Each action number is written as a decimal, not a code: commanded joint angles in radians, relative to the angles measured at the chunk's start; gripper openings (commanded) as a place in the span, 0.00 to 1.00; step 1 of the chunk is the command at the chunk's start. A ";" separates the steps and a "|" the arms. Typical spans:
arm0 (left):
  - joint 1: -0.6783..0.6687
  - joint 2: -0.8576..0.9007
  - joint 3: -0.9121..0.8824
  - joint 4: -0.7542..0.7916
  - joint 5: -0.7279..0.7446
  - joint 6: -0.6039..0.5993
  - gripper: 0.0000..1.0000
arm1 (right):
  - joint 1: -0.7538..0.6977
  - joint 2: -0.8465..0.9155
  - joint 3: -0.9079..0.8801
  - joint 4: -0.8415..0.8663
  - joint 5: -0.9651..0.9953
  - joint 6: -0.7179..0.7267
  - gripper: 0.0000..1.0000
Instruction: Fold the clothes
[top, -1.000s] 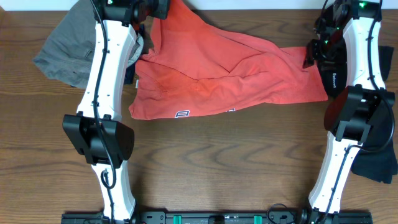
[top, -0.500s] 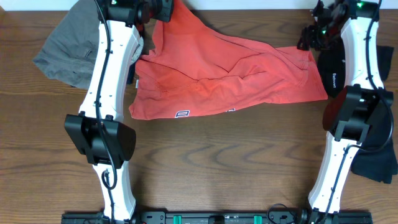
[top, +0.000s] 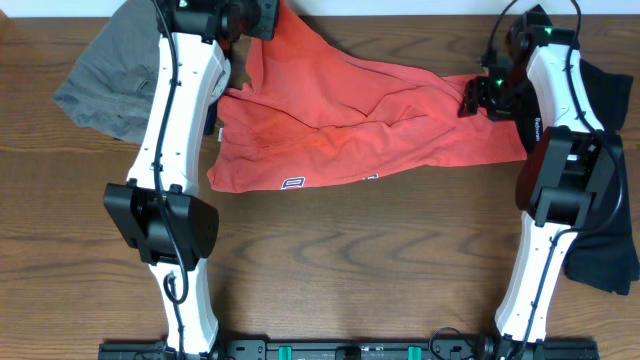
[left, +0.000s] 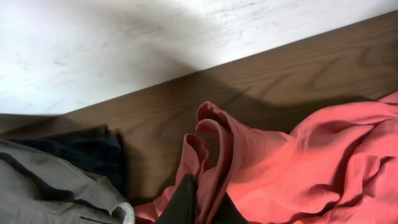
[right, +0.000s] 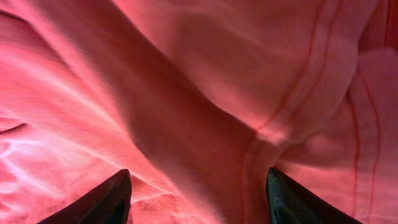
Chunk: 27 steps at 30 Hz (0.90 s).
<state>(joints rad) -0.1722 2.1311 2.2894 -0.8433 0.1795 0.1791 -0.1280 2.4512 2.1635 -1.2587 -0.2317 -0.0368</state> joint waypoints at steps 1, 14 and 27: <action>0.002 0.023 0.005 -0.010 -0.008 -0.013 0.06 | -0.023 -0.026 -0.013 0.003 0.023 0.068 0.67; 0.002 0.035 0.005 -0.020 -0.008 -0.013 0.06 | -0.021 -0.026 -0.051 0.103 0.043 0.096 0.56; 0.002 0.035 0.005 -0.019 -0.008 -0.013 0.06 | -0.036 -0.026 0.018 0.133 0.043 0.096 0.01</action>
<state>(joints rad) -0.1722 2.1555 2.2894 -0.8623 0.1795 0.1791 -0.1509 2.4512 2.1292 -1.1263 -0.1871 0.0574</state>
